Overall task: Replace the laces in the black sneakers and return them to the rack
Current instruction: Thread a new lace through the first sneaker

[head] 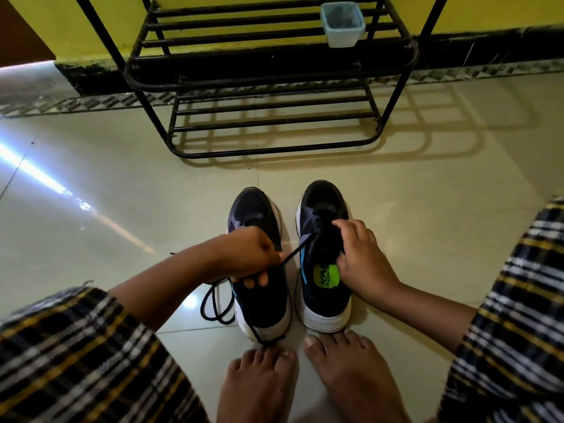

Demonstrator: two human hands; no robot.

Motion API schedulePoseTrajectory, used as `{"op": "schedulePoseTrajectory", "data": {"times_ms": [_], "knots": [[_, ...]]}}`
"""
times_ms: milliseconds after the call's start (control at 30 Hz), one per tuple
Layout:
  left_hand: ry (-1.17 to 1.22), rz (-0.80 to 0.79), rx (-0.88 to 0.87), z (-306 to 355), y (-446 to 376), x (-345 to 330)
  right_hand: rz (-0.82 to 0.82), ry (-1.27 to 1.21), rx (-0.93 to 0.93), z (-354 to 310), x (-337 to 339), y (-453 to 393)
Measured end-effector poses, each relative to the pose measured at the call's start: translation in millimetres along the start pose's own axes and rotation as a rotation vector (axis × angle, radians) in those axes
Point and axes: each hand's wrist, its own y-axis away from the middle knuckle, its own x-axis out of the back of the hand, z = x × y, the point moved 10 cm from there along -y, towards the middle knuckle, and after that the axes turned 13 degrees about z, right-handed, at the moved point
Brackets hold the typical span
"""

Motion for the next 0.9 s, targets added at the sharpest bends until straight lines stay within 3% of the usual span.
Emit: {"op": "schedulePoseTrajectory", "data": {"times_ms": [67, 100, 167, 200, 267, 333, 467, 533, 600, 667, 733, 767, 800, 900], "knots": [[-0.045, -0.089, 0.02, -3.5, 1.6, -3.1, -0.001, 0.003, 0.003, -0.3, -0.5, 0.1], [-0.079, -0.032, 0.021, -7.9, -0.1, -4.5, 0.001, 0.005, 0.006, -0.8, -0.6, 0.0], [-0.277, 0.257, 0.035, -51.3, 8.4, -5.8, 0.002, 0.004, 0.008, -1.2, -0.6, -0.2], [-0.148, 0.175, 0.171, -83.2, 26.2, -37.9, 0.001, 0.002, 0.006, -1.2, -0.8, -0.4], [-0.142, 0.184, 0.082, -113.4, 42.2, -116.2, 0.0, -0.006, 0.005, -1.3, -0.9, -0.7], [-0.23, 0.211, 0.026, -123.3, 46.8, -141.9, 0.003, -0.013, 0.01, -1.4, -0.6, -0.9], [-0.387, 0.248, -0.058, -109.8, 36.3, -117.8, 0.003, -0.019, 0.012, -0.5, -0.2, -0.6], [-0.346, 0.218, -0.124, -112.6, 33.5, -134.2, 0.001, -0.023, 0.012, -0.5, -0.4, -0.5], [-0.249, 0.111, -0.144, -72.5, 38.3, -100.3, 0.006, -0.031, 0.009, -0.3, -0.1, -0.3], [-0.376, 0.408, -0.238, 1.4, 21.1, -1.6, 0.006, -0.029, 0.01, -0.2, -0.3, -0.1], [-0.606, 0.281, -0.297, 27.1, 9.2, 6.5, 0.006, -0.027, 0.009, -0.2, -0.4, -0.4], [-0.638, 0.156, -0.25, 22.2, 3.9, -2.5, 0.006, -0.028, 0.007, 0.1, -0.4, -0.5], [-0.636, 0.134, -0.234, 18.4, -3.2, 4.4, 0.004, -0.029, 0.004, 0.6, -0.7, -0.5], [-0.348, 0.17, -0.172, 11.3, -2.1, 15.1, 0.0, -0.028, -0.002, 1.3, -1.5, -0.6]]}}
